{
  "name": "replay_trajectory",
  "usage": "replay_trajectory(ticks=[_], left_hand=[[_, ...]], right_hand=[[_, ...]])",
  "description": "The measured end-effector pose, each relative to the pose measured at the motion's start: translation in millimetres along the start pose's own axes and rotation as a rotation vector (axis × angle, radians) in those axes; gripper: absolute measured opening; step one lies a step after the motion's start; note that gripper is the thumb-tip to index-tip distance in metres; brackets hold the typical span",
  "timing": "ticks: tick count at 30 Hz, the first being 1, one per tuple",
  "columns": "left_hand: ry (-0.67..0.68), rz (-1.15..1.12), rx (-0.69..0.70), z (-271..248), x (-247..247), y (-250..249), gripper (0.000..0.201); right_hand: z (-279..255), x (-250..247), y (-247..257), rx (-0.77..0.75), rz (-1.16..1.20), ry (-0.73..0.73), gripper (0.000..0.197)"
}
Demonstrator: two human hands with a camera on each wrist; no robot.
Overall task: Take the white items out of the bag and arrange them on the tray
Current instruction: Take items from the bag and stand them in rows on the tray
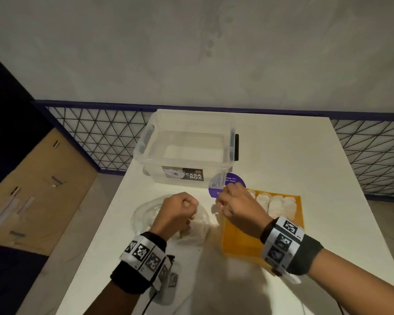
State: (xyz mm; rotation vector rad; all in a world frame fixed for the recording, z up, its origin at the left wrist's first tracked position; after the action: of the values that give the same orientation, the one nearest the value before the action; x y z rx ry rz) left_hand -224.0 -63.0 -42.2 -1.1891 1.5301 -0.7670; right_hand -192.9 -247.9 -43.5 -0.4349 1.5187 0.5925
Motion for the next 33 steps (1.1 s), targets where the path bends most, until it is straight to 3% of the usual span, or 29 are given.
replay_trajectory(ticks=[2,4,5,7,9,12,16,20,22,25,29,31,33], left_hand=[[-0.008,0.167,-0.018,2.4,-26.1,12.6,0.019],[0.040,0.389,-0.083,6.4,-41.2,30.1,0.007],[0.062,0.496,-0.133,9.4,-44.7,41.0,0.014],[0.120,0.693,-0.215,18.0,-44.2,67.0,0.050],[0.172,0.811,-0.244,21.8,-39.4,85.0,0.068],[0.199,0.904,-0.215,20.7,-27.1,99.7,0.081],[0.181,1.061,-0.080,15.6,-14.3,100.1,0.080],[0.161,0.883,0.027,14.5,-7.9,98.0,0.049],[0.164,0.671,0.033,12.6,-11.3,94.3,0.040],[0.109,0.218,-0.064,11.2,-23.6,91.1,0.017],[0.017,-0.026,-0.138,13.2,-31.5,89.4,0.034],[0.038,0.012,-0.114,11.5,-26.7,85.3,0.037],[0.054,0.146,-0.053,7.8,-15.9,83.4,0.055]], right_hand=[[7.1,-0.4,26.7,-0.111,-0.023,-0.059,0.013],[10.8,7.1,44.8,-0.167,-0.041,-0.071,0.004],[12.8,11.6,49.9,-0.157,-0.070,-0.026,0.005],[18.9,31.4,56.2,-0.104,-0.075,0.078,0.017],[22.6,41.7,62.0,-0.061,0.012,0.211,0.030],[24.0,44.8,66.0,-0.012,0.093,0.275,0.045],[27.0,47.9,68.5,-0.003,0.211,0.187,0.056],[29.8,63.9,68.0,0.012,0.323,0.394,0.063],[29.3,62.9,68.2,-0.013,0.310,0.323,0.064],[29.3,50.2,64.2,-0.014,0.264,0.205,0.066],[29.6,42.6,61.4,0.034,0.327,0.295,0.069],[30.2,43.6,62.0,0.033,0.346,0.291,0.069],[30.5,45.7,64.2,0.027,0.369,0.299,0.068]])
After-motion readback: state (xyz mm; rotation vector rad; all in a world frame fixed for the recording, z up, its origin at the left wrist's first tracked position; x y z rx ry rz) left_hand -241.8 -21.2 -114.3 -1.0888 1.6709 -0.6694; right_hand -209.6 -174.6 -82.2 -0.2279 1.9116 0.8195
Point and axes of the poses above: each hand's wrist, its own z-axis towards the middle knuckle, its own x-axis out of the palm, y = z × x, the point moved 1 cm from there along z, towards the middle knuckle, and after that the axes turned 12 degrees about -z, right-handed, at the moved point
